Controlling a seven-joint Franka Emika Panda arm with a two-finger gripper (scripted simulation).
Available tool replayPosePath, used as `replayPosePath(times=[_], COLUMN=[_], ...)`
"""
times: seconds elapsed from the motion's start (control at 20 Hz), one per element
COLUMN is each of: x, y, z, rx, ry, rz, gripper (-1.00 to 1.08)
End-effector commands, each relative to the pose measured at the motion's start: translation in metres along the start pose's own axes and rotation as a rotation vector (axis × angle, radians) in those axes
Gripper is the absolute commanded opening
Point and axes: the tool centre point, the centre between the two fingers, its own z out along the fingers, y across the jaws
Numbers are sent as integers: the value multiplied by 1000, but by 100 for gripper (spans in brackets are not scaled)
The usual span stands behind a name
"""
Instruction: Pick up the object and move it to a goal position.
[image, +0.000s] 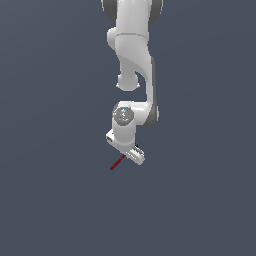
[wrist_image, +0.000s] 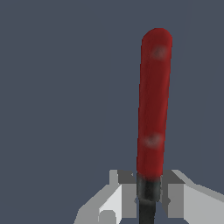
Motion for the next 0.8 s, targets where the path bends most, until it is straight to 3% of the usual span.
replayPosePath(times=[0.0, 0.35, 0.75], x=[0, 9, 38], y=[0, 1, 5], z=[0, -14, -61], rx=[0, 0, 0], ry=[0, 0, 0], rz=[0, 0, -1], gripper=[-100, -100, -100])
